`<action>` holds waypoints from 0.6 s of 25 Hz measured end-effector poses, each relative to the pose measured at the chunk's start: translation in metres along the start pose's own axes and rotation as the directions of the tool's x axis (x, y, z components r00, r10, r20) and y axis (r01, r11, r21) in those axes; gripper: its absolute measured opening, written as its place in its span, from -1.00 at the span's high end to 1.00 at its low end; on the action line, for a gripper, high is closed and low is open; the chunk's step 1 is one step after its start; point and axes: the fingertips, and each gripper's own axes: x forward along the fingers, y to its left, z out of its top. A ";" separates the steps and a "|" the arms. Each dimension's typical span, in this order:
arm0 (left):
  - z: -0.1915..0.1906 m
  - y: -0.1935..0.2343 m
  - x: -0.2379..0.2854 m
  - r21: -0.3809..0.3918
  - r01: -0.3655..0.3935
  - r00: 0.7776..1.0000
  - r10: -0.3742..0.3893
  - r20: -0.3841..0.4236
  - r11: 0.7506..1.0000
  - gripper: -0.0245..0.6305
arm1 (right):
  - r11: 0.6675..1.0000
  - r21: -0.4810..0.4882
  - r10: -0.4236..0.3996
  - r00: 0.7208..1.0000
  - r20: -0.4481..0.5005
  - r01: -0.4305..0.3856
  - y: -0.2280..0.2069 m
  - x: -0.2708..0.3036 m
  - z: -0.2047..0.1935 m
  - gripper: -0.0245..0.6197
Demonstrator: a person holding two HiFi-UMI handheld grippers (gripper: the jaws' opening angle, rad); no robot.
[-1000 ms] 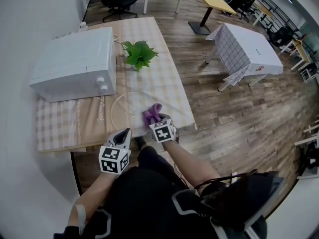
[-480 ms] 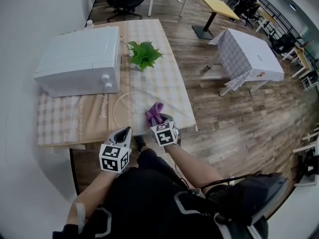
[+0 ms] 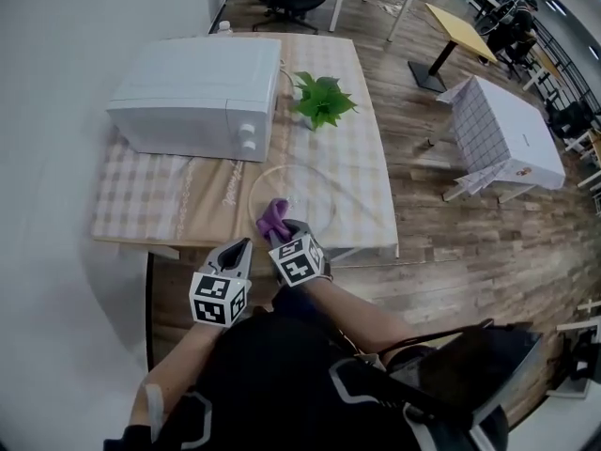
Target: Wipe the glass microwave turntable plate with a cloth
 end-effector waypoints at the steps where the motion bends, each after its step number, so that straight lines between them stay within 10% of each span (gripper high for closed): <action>1: -0.003 0.004 -0.004 -0.004 -0.014 1.000 0.014 -0.001 1.000 0.91 | 1.000 -0.001 0.010 1.000 -0.003 -0.010 0.006 0.004 0.000 0.61; 15: -0.015 0.007 -0.013 0.006 -0.018 1.000 0.018 -0.022 1.000 0.91 | 0.999 0.043 -0.007 0.999 -0.031 0.009 0.004 0.013 -0.016 0.61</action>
